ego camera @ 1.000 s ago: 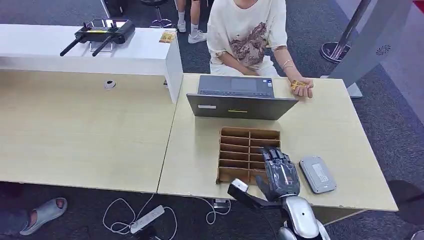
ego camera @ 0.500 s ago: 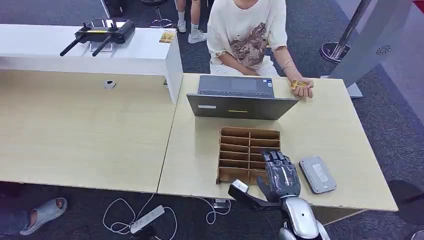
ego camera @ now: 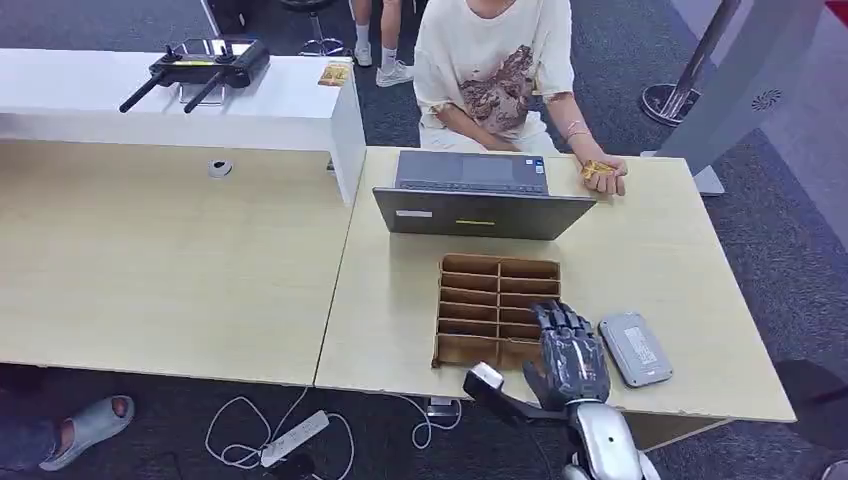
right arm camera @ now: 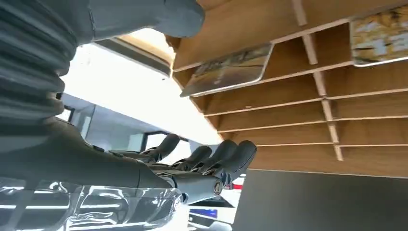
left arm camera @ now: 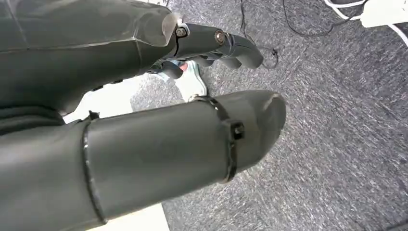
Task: Pass the card to the sensor for recognition and then transmit it.
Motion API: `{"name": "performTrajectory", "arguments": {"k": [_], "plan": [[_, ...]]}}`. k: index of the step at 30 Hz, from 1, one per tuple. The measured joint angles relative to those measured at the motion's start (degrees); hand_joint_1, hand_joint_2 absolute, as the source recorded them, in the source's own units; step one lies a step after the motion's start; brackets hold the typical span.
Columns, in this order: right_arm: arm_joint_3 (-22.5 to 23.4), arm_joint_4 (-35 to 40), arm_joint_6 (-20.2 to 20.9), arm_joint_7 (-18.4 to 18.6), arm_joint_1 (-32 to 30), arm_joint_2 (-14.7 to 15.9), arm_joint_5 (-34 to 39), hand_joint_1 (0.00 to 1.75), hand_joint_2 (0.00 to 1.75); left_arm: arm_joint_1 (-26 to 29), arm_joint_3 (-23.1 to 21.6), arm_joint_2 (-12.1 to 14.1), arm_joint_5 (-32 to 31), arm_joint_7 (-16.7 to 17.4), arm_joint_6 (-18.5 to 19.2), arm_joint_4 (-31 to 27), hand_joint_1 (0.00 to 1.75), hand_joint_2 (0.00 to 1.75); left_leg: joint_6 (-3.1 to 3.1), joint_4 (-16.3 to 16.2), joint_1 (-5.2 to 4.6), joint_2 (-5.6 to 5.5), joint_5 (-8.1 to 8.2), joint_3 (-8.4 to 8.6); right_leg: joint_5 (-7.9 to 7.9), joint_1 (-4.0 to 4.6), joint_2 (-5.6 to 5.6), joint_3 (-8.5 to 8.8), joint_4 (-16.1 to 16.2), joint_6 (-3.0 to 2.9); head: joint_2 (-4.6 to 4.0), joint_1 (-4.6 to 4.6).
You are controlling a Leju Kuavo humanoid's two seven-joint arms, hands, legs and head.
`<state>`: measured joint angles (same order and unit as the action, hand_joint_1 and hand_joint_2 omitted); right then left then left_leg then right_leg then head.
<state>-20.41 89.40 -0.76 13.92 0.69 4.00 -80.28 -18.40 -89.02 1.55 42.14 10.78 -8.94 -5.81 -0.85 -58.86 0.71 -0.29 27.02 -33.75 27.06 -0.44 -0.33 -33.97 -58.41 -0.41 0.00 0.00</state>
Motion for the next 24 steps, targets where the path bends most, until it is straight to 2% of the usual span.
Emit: {"name": "performTrajectory", "arguments": {"k": [9,12,13,15,18,19,20,22,24], "plan": [[0.9,1.0,0.7,-0.1,-0.9,-0.6,-0.1,0.56,1.75,-0.1,0.0,0.0,-0.2,0.1,0.5,0.0,0.0,0.0,0.0,0.0,0.0,0.01,0.0,0.0,0.0,0.0,0.0,0.0,0.0,0.0,0.0,0.0],[1.0,1.0,0.7,-0.5,-0.9,-0.8,-0.5,0.68,1.75,-0.1,0.0,0.0,-0.3,0.1,0.8,0.0,0.0,0.0,0.0,0.0,0.0,0.01,0.0,0.0,0.0,0.0,0.0,0.0,0.0,0.0,0.0,0.0],[1.1,1.0,0.7,-0.8,-0.9,-0.9,-0.7,0.86,1.75,-0.2,0.0,0.1,-0.3,0.2,0.8,0.0,0.0,0.0,0.0,0.0,0.0,0.01,0.0,0.0,0.0,0.0,0.0,0.0,0.0,0.0,0.0,0.0],[1.3,1.0,0.7,-0.9,-0.9,-1.1,-0.9,0.98,1.75,-0.2,0.0,0.1,-0.3,0.2,0.9,0.0,0.0,0.0,0.0,0.0,0.0,0.01,0.0,0.0,0.0,0.0,0.0,0.0,0.0,0.0,0.0,0.0],[1.4,1.0,0.7,-1.4,-0.9,-1.4,-1.0,0.91,1.75,-0.3,0.0,0.1,-0.3,0.2,0.9,0.0,0.0,0.0,0.0,0.0,0.0,0.01,0.0,0.0,0.0,0.0,0.0,0.0,0.0,0.0,0.0,0.0],[1.4,1.0,0.7,-1.5,-0.9,-1.5,-1.0,1.03,1.75,-0.3,0.0,0.2,-0.3,0.2,0.9,0.0,0.0,0.0,0.0,0.0,0.0,0.01,0.0,0.0,0.0,0.0,0.0,0.0,0.0,0.0,0.0,-0.02],[1.4,1.0,0.8,-1.6,-0.9,-1.6,-1.0,1.01,1.75,-0.3,0.0,0.2,-0.3,0.2,0.9,0.0,0.0,0.0,0.0,0.0,0.0,0.01,0.0,0.0,0.0,0.0,0.0,0.0,0.0,0.0,0.0,0.02],[1.4,1.0,0.8,-1.8,-0.9,-1.8,-1.0,1.17,1.75,-0.4,0.0,0.2,-0.3,0.2,0.9,0.0,0.0,0.0,0.0,0.0,0.0,0.01,0.0,0.0,0.0,0.0,0.0,0.0,0.0,0.0,0.0,0.0],[1.4,0.9,0.8,-1.9,-0.9,-1.9,-1.1,1.2,1.75,-0.4,0.0,0.2,-0.3,0.2,0.9,0.0,0.0,0.0,0.0,0.0,0.0,0.01,0.0,0.0,0.0,0.0,0.0,0.0,0.0,0.0,0.0,0.0]]}}
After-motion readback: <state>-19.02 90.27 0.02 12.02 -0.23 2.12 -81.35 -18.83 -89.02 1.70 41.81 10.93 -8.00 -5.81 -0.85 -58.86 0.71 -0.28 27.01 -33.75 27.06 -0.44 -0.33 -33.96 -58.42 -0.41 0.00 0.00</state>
